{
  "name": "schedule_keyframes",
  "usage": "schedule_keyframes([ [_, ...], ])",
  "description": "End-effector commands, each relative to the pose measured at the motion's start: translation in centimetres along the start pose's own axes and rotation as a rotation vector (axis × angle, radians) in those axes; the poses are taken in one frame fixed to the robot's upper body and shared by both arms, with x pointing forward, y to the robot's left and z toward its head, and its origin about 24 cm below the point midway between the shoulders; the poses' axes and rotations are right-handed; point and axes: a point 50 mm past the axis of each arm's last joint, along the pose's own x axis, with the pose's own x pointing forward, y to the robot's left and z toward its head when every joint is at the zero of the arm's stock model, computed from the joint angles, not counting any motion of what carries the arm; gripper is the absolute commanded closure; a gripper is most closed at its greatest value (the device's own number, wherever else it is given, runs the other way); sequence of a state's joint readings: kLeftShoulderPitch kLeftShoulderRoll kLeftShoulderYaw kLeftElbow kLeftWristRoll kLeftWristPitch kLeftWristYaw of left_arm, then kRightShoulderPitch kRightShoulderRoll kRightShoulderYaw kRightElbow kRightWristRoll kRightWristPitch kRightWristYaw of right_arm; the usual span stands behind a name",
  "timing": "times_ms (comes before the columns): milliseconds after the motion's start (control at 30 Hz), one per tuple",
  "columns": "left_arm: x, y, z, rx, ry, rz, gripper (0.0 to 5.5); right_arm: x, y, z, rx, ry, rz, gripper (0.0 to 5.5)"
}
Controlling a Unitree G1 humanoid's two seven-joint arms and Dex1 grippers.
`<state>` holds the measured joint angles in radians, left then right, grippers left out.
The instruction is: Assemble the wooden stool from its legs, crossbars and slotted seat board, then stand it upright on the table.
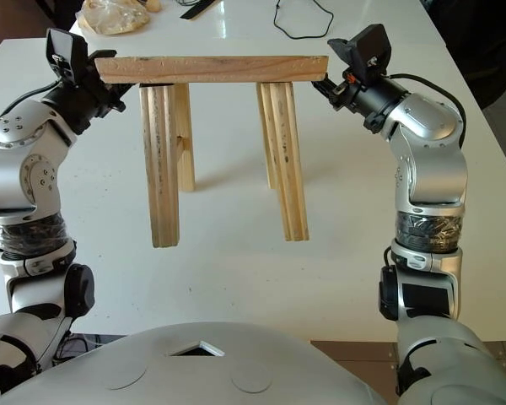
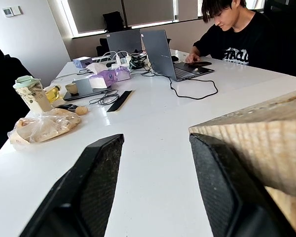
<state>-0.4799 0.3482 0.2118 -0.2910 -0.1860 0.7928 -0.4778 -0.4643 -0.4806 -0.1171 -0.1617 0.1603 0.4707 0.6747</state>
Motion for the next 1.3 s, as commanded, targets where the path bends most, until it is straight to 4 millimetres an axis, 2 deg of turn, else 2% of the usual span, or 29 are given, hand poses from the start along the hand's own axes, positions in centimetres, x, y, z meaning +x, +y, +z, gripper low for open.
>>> schedule_keyframes([
  [33, 0.2, -5.2, 2.8, -0.028, -0.174, -0.384, 3.00, 1.0, 3.9, 3.3, -0.016, -0.209, 0.264, 2.92],
  [267, -2.7, -5.1, 0.9, 0.008, -0.102, -0.433, 3.00, -1.2, 4.5, 2.4, -0.035, -0.168, 0.305, 2.92],
  [400, -3.5, -4.8, -0.9, 0.063, -0.036, -0.437, 3.00, -2.5, 5.1, 1.3, -0.052, -0.110, 0.345, 2.92],
  [533, -3.5, -4.0, -1.6, 0.063, -0.025, -0.388, 3.00, -3.1, 5.0, 0.8, -0.068, -0.076, 0.346, 2.92],
  [667, -3.8, -2.5, -2.1, 0.096, -0.014, -0.292, 3.00, -3.4, 3.3, 0.2, -0.048, -0.062, 0.233, 2.92],
  [800, -5.7, -0.7, -3.4, 0.088, 0.009, -0.159, 3.00, -4.3, 1.7, -1.7, -0.039, -0.026, 0.077, 2.92],
  [933, -7.1, 1.0, -4.8, 0.083, 0.011, 0.002, 3.00, -5.0, 0.5, -3.2, 0.044, -0.040, -0.082, 2.92],
  [1033, -8.1, 2.5, -7.8, 0.083, 0.047, 0.181, 3.00, -5.5, 0.6, -5.3, 0.093, -0.020, -0.230, 2.92],
  [1100, -9.1, 2.7, -10.7, 0.082, 0.090, 0.272, 3.00, -5.8, 1.0, -7.9, 0.140, 0.051, -0.343, 2.92],
  [1200, -10.2, 1.7, -14.3, 0.000, 0.109, 0.386, 3.00, -6.7, 2.7, -12.2, 0.230, 0.156, -0.509, 2.92],
  [1300, -10.0, 0.0, -16.3, -0.055, 0.102, 0.398, 3.00, -7.3, 4.5, -14.7, 0.283, 0.199, -0.601, 2.92],
])
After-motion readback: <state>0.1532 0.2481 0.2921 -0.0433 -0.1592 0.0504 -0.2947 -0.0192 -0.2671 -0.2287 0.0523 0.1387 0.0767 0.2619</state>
